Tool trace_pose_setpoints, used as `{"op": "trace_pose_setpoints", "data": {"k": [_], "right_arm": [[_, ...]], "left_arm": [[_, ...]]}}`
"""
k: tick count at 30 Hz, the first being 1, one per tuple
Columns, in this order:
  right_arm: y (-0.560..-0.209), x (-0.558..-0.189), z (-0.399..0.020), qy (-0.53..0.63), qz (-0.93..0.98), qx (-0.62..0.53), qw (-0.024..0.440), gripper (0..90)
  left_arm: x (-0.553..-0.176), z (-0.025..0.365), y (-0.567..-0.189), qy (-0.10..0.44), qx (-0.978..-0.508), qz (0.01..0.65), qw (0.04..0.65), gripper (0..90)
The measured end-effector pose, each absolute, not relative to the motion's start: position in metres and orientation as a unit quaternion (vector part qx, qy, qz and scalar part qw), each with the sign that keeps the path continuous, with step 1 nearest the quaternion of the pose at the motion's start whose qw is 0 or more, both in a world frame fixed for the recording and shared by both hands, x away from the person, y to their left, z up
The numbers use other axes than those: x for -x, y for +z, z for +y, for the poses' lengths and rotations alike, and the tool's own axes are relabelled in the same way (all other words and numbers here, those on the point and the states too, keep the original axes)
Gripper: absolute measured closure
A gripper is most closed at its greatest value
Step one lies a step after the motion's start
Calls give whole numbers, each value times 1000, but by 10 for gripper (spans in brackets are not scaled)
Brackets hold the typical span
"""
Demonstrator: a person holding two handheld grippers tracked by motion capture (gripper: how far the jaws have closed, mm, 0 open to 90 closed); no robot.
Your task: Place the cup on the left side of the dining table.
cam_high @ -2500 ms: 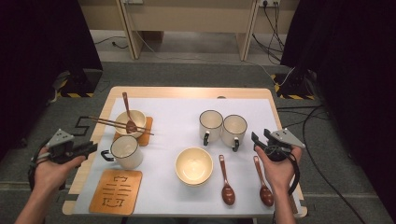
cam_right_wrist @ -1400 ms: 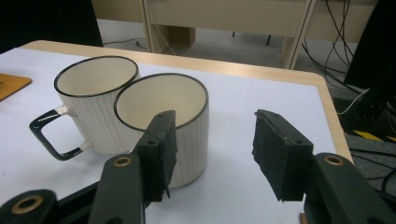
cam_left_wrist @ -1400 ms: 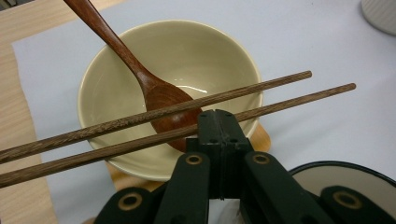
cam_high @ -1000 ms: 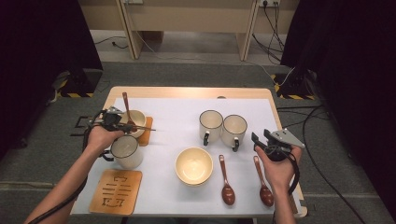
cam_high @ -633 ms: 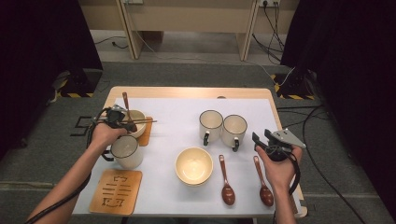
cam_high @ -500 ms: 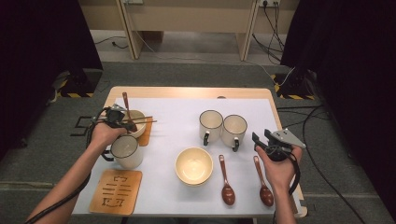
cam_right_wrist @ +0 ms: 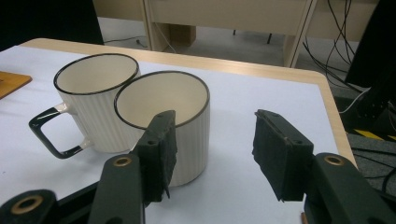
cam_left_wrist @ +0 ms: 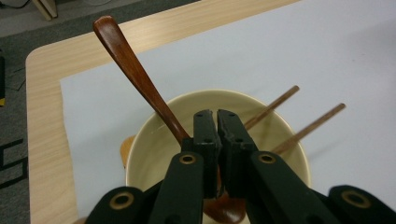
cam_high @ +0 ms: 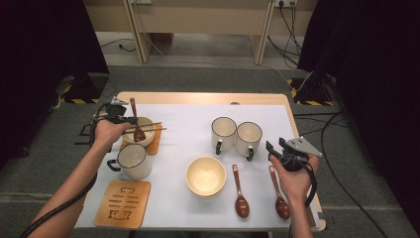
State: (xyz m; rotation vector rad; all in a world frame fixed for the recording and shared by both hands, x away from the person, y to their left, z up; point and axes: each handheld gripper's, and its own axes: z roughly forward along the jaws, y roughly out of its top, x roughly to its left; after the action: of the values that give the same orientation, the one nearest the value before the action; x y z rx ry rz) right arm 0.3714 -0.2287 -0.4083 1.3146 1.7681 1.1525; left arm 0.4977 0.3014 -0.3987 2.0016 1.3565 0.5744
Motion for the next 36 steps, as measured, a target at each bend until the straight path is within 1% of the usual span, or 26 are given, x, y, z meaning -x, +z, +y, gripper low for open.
{"op": "trace_pose_setpoints", "data": {"k": [7,15,28,33,36], "right_arm": [[-408,-371,-230,437,675,-502,320,495],[-408,-371,-231,439,674,-501,321,495],[-408,-371,-231,438,673,-501,322,495],[-408,-371,-231,438,672,-502,323,495],[-408,-371,-232,439,671,-502,324,495]], "left_arm": [[-514,292,-407,212,-779,527,268,881],[-517,282,-409,199,-790,523,249,887],[-514,277,-410,192,-797,517,248,888],[-509,282,-405,193,-790,518,266,888],[-501,294,-396,208,-775,522,290,888]]}}
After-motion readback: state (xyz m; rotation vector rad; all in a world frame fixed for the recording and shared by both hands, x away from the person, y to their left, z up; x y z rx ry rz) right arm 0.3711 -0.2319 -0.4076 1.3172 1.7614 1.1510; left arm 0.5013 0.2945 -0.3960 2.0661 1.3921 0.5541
